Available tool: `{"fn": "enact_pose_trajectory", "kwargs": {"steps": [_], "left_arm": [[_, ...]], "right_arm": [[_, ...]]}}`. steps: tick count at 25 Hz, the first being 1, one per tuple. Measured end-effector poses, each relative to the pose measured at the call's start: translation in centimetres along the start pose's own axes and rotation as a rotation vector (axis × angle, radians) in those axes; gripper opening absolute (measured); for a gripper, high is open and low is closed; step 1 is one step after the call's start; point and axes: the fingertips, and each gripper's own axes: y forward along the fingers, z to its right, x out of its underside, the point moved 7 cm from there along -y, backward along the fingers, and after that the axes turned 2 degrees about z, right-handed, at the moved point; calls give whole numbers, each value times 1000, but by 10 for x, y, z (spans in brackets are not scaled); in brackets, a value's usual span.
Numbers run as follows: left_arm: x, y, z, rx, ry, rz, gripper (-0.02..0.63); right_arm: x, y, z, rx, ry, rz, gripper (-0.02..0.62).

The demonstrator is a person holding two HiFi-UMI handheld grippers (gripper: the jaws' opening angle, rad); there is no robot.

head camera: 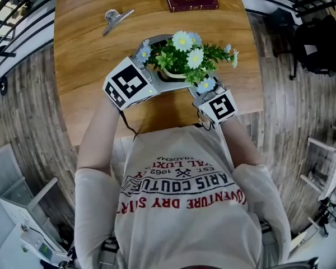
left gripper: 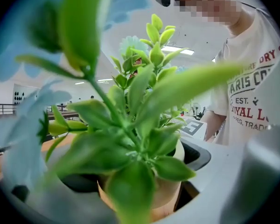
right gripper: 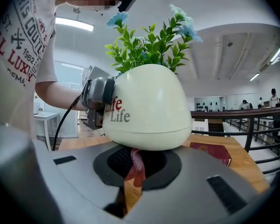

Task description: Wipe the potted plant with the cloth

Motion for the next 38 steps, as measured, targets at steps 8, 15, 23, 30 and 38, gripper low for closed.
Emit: {"fn": "enact_pose_trajectory", "kwargs": {"steps": [8, 15, 23, 30, 38], "left_arm": [[3, 2, 0, -11, 11, -5, 515], [12, -7, -7, -64, -12, 11, 515], [33, -25, -9, -99, -20, -28, 515], [42, -29, -5, -120, -8, -27, 515], [64, -19, -2, -141, -3, -59, 515]], "right_arm": [[-3, 10, -16, -58, 20, 19, 40], [2, 3, -23, -89, 42, 0, 40], [22, -16, -17, -68, 60, -88, 40], [27, -17, -3, -4, 52, -112, 40], [50, -20, 29, 179, 13, -255, 40]]}}
